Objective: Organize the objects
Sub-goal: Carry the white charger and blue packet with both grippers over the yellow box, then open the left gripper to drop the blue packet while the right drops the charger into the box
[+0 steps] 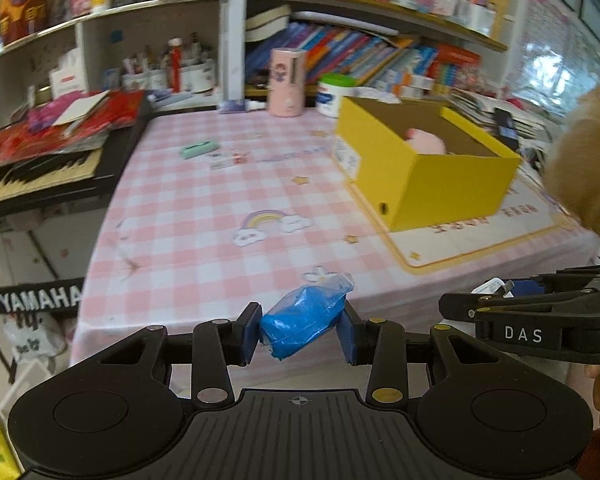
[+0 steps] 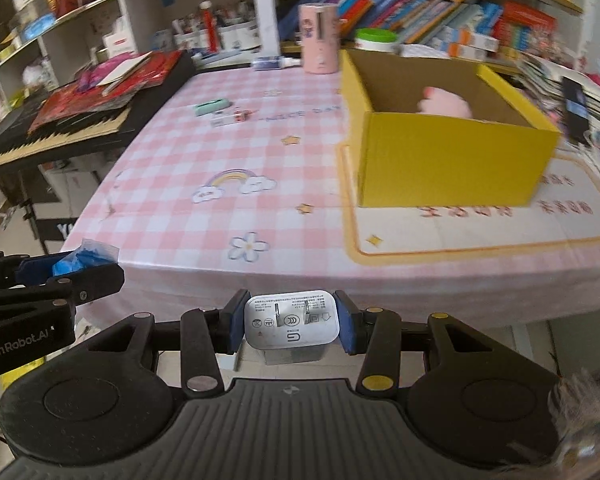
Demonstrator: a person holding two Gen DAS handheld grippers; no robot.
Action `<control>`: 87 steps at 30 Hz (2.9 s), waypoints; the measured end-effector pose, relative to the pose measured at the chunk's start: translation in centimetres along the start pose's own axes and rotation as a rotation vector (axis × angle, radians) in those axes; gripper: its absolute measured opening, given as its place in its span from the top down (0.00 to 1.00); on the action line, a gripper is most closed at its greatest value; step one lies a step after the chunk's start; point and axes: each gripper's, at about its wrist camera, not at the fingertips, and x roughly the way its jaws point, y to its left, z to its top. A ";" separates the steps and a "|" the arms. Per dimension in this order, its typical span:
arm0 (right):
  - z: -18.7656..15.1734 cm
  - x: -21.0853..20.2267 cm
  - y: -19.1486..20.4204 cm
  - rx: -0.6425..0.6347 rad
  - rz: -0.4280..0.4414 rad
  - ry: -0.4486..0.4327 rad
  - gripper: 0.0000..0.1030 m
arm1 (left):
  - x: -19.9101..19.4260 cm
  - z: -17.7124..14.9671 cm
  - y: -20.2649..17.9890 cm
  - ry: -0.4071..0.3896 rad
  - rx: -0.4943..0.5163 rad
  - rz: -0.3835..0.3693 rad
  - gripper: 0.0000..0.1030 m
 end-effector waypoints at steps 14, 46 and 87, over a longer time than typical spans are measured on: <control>-2.3 -3.0 -7.3 0.181 -0.154 -0.011 0.59 | 3.0 1.8 -7.2 0.024 0.150 -0.156 0.63; 8.7 -0.2 -21.5 0.150 -0.157 -0.143 0.59 | 11.2 14.0 -16.5 -0.171 0.170 -0.113 0.63; 21.1 12.9 -23.0 -0.030 0.185 -0.021 0.59 | 20.5 16.1 -19.9 -0.011 0.166 0.078 0.19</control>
